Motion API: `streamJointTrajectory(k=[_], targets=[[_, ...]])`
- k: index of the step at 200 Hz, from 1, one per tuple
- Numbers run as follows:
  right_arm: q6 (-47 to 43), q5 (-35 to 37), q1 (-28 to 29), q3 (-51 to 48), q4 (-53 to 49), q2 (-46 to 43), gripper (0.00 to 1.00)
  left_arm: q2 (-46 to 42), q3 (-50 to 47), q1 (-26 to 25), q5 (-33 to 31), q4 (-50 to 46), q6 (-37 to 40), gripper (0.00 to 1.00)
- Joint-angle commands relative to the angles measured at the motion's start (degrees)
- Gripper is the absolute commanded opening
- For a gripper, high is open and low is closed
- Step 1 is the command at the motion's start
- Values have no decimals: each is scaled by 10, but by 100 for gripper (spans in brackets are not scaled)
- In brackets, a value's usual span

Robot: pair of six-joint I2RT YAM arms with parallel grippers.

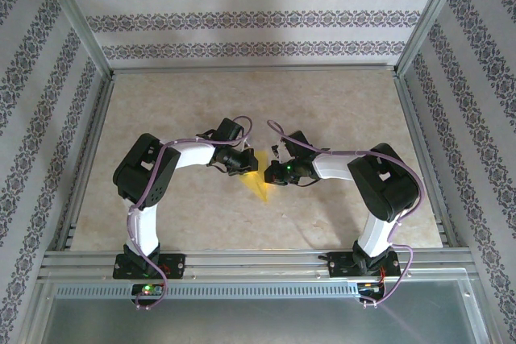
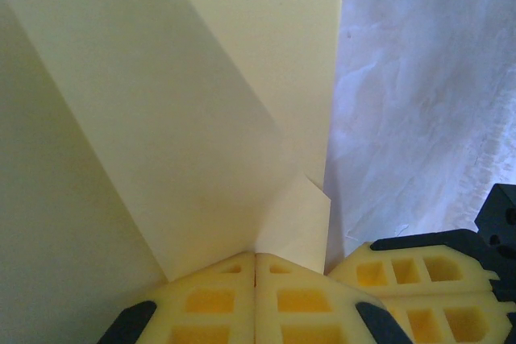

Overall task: Fold a paper plane with a square sheet of paper (fold left side to right side)
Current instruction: Fourth fold the wing at the center of the table.

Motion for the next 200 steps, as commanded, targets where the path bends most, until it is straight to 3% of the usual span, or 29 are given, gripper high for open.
streamJointTrajectory(k=[1, 43, 154, 200], targets=[[-12, 42, 7, -1, -49, 18, 0, 14, -13, -6, -31, -30, 13, 6], [-4, 32, 7, 6, -42, 8, 0, 12, -28, -5, -35, -21, 12, 6], [29, 0, -8, 5, -16, -59, 15, 11, -40, -6, -39, -14, 5, 5], [13, 22, -23, 2, -68, -103, 26, 11, -40, -5, -39, -16, 5, 5]])
